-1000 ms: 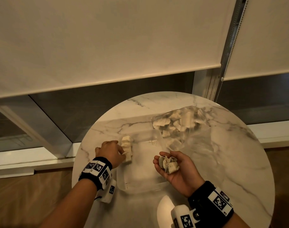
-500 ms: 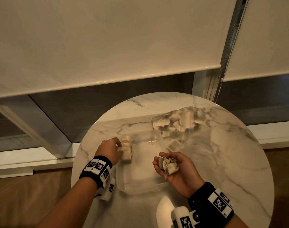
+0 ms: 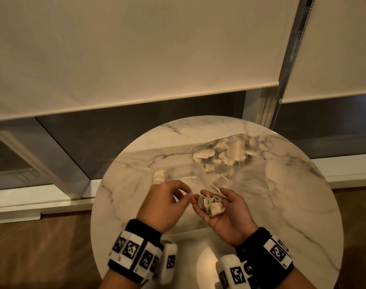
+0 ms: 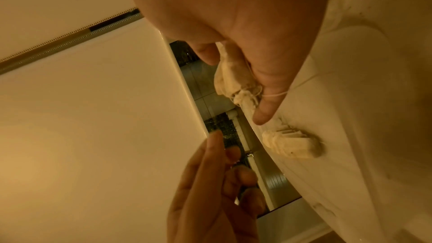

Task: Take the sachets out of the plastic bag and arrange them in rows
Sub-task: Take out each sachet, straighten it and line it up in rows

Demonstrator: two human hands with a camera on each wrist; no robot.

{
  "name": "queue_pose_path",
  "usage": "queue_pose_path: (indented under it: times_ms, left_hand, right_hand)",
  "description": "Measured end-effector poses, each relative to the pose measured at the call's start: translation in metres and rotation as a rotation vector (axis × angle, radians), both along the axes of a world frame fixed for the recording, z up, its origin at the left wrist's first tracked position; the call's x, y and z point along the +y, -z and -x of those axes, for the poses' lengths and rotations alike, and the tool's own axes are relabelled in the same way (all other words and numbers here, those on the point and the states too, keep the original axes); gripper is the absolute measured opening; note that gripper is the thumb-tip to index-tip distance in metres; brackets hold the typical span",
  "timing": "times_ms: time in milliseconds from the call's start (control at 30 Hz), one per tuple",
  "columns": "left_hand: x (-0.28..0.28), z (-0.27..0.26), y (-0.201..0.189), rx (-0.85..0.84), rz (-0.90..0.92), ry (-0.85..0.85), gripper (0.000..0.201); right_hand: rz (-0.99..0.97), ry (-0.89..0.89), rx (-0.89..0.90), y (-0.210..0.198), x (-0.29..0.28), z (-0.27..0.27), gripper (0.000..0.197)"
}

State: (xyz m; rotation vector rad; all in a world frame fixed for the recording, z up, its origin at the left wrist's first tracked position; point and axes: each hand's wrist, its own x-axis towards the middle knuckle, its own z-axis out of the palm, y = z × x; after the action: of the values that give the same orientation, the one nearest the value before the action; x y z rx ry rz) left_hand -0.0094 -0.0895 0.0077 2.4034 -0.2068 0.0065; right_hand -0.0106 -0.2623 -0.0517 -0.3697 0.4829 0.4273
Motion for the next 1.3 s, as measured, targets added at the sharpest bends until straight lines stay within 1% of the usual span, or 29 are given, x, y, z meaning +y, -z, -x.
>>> queue_pose_path:
  times_ms: [67, 167, 233, 400, 467, 567, 633, 700, 733, 800, 833, 867, 933, 1000, 1067, 1133, 1167, 1200, 1300]
  left_hand:
    - [-0.017, 0.013, 0.004, -0.026, -0.01, 0.085, 0.012]
    - [-0.032, 0.023, 0.013, -0.109, -0.107, 0.123, 0.026]
    - [-0.037, 0.027, 0.017, -0.13, -0.141, 0.154, 0.03]
    - [-0.044, 0.034, 0.021, -0.187, -0.264, 0.138, 0.039]
    - [-0.043, 0.035, 0.023, -0.186, -0.268, 0.131, 0.04]
    - [-0.042, 0.036, 0.024, -0.195, -0.272, 0.118, 0.035]
    - [-0.04, 0.036, 0.024, -0.185, -0.25, 0.106, 0.035]
    - [-0.039, 0.036, 0.022, -0.155, -0.146, 0.103, 0.031]
    - [-0.039, 0.037, 0.02, -0.128, -0.03, 0.093, 0.026]
    - [-0.037, 0.037, 0.016, -0.055, 0.262, 0.047, 0.011]
    - [-0.035, 0.036, 0.015, -0.014, 0.382, 0.019, 0.005]
    - [-0.033, 0.035, 0.013, 0.024, 0.485, -0.008, 0.003]
    - [-0.028, 0.031, 0.015, 0.104, 0.678, -0.084, 0.003]
    - [-0.024, 0.028, 0.017, 0.195, 0.849, -0.173, 0.007]
    - [-0.021, 0.026, 0.018, 0.274, 0.971, -0.227, 0.013]
    - [-0.019, 0.025, 0.02, 0.299, 1.018, -0.25, 0.015]
    - [-0.018, 0.025, 0.023, 0.295, 1.013, -0.262, 0.017]
    - [-0.018, 0.025, 0.027, 0.269, 0.974, -0.272, 0.02]
    - [-0.016, 0.025, 0.036, 0.11, 0.732, -0.281, 0.026]
  right_hand:
    - [0.009, -0.005, -0.022, -0.004, -0.001, 0.003, 0.049]
    - [0.093, -0.03, -0.037, -0.006, -0.003, 0.006, 0.05]
    - [0.134, -0.036, -0.038, -0.006, -0.004, 0.008, 0.054]
    - [0.133, -0.057, -0.05, -0.009, -0.001, 0.014, 0.057]
    - [0.143, -0.058, -0.058, -0.009, 0.0, 0.015, 0.057]
    - [0.125, -0.047, -0.069, -0.01, 0.002, 0.016, 0.056]
    - [0.115, -0.05, -0.084, -0.011, 0.003, 0.016, 0.051]
    - [0.104, -0.054, -0.099, -0.012, 0.004, 0.016, 0.046]
    - [0.098, -0.052, -0.104, -0.013, 0.004, 0.016, 0.043]
    - [0.079, -0.038, -0.106, -0.011, 0.003, 0.015, 0.04]
    - [0.071, -0.031, -0.107, -0.009, 0.003, 0.015, 0.041]
    - [0.068, -0.023, -0.113, -0.007, 0.002, 0.014, 0.045]
    - [0.081, -0.011, -0.12, -0.004, 0.0, 0.012, 0.054]
    - [0.086, -0.008, -0.126, -0.004, -0.001, 0.011, 0.049]
    - [0.107, -0.028, -0.146, -0.006, 0.0, 0.012, 0.046]
    - [0.144, -0.057, -0.162, -0.009, 0.001, 0.013, 0.042]
    - [0.158, -0.068, -0.164, -0.01, 0.001, 0.013, 0.037]
    - [0.168, -0.082, -0.162, -0.011, 0.002, 0.014, 0.03]
    - [0.202, -0.121, -0.174, -0.009, 0.004, 0.014, 0.02]
